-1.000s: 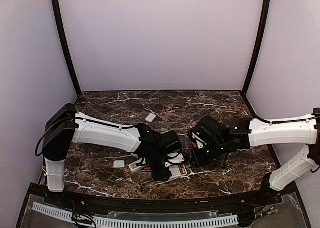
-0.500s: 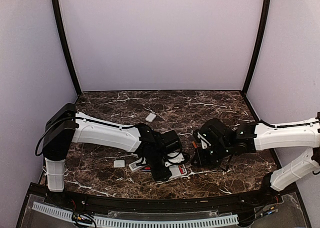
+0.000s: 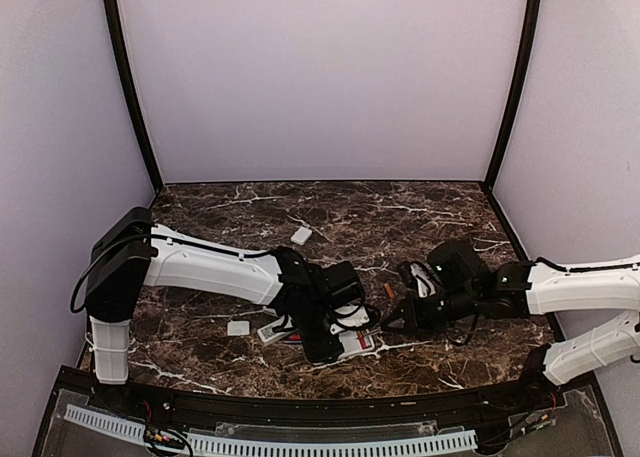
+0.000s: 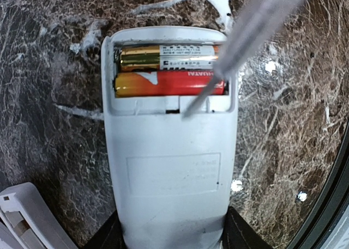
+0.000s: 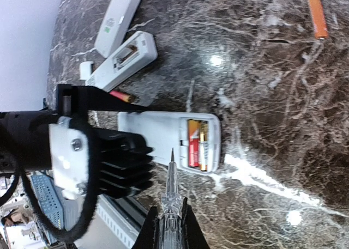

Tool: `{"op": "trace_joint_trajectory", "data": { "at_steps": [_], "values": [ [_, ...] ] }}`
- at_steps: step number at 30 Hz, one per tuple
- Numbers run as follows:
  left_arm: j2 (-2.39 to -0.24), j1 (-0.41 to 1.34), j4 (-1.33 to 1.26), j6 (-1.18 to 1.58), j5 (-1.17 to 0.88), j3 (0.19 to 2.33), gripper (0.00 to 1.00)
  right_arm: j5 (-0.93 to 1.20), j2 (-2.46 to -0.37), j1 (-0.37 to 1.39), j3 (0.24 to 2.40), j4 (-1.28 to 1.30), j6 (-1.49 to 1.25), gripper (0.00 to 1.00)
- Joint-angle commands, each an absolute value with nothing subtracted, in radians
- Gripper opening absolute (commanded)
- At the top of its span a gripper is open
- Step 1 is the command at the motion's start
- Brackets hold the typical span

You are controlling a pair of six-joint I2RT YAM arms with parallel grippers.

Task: Unload the batteries from the remote control
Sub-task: Remove the battery from the remote control without the battery cover.

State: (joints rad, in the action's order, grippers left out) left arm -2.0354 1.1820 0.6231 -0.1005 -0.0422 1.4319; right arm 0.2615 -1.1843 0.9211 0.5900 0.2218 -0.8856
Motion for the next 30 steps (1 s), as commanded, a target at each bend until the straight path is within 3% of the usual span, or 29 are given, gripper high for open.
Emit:
{"op": "trace_joint_trajectory", "data": {
  "at_steps": [1,10,11,15,17,21,30],
  "values": [
    [-2.101,1.188,0.622,-0.131,-0.014,1.416,0.16,0.339,-1.136,0.923,0.596,0.161,-0.888,0.00],
    [-2.074,1.188,0.604,-0.151,-0.056,1.409,0.17,0.163,-1.012,0.922,0.644,0.480,-0.844,0.00],
    [-2.068,1.188,0.598,-0.155,-0.078,1.399,0.19,0.137,-0.998,0.923,0.648,0.512,-0.838,0.00],
    [-2.031,1.187,0.562,-0.167,-0.034,1.365,0.60,0.077,-0.969,0.923,0.667,0.576,-0.810,0.00],
    [-2.024,1.187,0.549,-0.171,0.016,1.347,0.71,0.068,-0.963,0.922,0.667,0.573,-0.801,0.00],
    [-2.023,1.188,0.540,-0.177,0.072,1.325,0.78,0.070,-0.961,0.922,0.661,0.550,-0.791,0.00],
    [-1.982,1.143,0.525,-0.178,0.232,1.299,0.82,0.074,-0.923,0.923,0.646,0.534,-0.774,0.00]
  ]
}}
